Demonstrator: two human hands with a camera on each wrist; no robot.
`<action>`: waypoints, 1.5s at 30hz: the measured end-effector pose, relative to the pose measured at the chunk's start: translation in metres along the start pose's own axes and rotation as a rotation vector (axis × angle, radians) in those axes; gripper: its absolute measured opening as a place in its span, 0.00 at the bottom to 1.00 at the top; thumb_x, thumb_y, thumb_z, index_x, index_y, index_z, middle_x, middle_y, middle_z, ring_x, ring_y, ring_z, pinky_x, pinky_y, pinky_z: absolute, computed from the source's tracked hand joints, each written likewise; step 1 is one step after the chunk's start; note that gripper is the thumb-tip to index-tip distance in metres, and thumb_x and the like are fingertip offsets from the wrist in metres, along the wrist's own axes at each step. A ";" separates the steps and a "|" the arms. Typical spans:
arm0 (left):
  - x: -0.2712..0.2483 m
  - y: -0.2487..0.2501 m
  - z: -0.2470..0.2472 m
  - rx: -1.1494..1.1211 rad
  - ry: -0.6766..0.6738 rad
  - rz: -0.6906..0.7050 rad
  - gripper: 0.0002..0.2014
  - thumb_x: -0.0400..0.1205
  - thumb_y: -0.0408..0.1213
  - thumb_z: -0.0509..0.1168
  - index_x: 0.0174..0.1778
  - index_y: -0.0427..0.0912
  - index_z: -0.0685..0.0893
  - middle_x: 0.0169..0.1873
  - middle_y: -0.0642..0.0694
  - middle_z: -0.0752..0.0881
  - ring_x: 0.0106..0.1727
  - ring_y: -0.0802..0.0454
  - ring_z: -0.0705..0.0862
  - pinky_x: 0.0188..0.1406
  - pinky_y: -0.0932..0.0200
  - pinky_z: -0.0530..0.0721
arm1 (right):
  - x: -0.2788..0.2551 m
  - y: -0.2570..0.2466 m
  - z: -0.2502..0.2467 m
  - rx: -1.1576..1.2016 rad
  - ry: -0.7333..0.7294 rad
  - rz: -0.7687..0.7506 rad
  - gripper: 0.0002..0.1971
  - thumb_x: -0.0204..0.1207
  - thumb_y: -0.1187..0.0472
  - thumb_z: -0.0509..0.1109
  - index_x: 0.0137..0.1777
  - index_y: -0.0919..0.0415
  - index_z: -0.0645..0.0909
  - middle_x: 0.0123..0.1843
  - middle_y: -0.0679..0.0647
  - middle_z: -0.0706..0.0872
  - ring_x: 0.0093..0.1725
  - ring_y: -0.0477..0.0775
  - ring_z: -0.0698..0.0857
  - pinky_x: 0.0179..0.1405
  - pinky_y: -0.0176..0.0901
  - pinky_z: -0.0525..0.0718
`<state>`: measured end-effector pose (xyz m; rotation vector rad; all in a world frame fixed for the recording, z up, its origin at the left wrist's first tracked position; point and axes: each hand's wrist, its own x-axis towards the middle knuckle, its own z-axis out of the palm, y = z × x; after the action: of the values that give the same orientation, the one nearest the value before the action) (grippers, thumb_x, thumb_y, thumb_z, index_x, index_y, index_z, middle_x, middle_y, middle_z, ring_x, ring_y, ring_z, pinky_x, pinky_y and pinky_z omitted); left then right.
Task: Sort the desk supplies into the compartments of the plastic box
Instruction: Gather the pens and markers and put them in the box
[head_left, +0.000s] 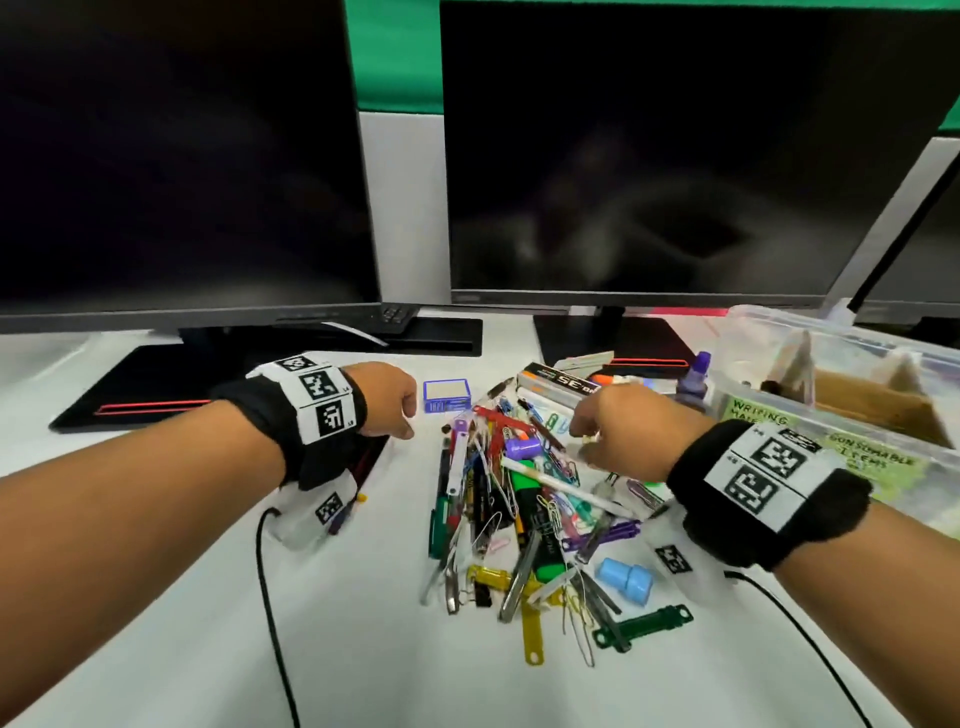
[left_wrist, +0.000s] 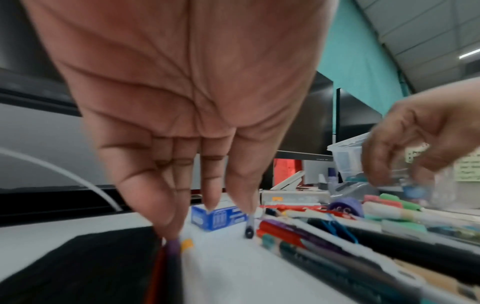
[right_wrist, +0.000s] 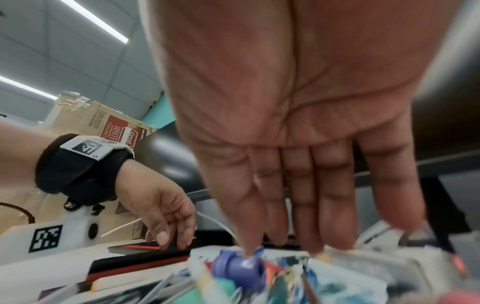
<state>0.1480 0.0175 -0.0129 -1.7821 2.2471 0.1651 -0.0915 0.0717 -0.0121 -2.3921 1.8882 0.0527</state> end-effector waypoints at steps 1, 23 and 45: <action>-0.002 -0.004 0.001 0.014 -0.021 -0.047 0.17 0.79 0.47 0.67 0.61 0.44 0.83 0.58 0.47 0.86 0.48 0.49 0.82 0.49 0.61 0.76 | 0.001 -0.006 0.005 0.004 -0.077 -0.032 0.13 0.76 0.56 0.70 0.58 0.57 0.86 0.58 0.53 0.87 0.55 0.53 0.84 0.54 0.41 0.80; -0.009 0.016 0.026 0.325 -0.054 -0.043 0.22 0.84 0.41 0.61 0.73 0.37 0.73 0.70 0.43 0.79 0.71 0.47 0.78 0.69 0.57 0.74 | 0.044 -0.013 0.014 0.108 -0.156 0.258 0.09 0.80 0.59 0.64 0.43 0.65 0.79 0.38 0.55 0.78 0.38 0.53 0.79 0.28 0.37 0.72; 0.014 0.044 0.012 0.093 0.049 -0.044 0.17 0.87 0.33 0.55 0.71 0.33 0.71 0.62 0.41 0.82 0.67 0.45 0.81 0.62 0.58 0.78 | 0.029 -0.016 0.016 0.034 -0.278 0.225 0.14 0.82 0.55 0.61 0.37 0.62 0.72 0.36 0.55 0.73 0.41 0.53 0.74 0.26 0.33 0.65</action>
<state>0.1041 0.0177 -0.0317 -1.8035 2.2085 0.0076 -0.0685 0.0487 -0.0292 -2.0156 1.9914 0.3467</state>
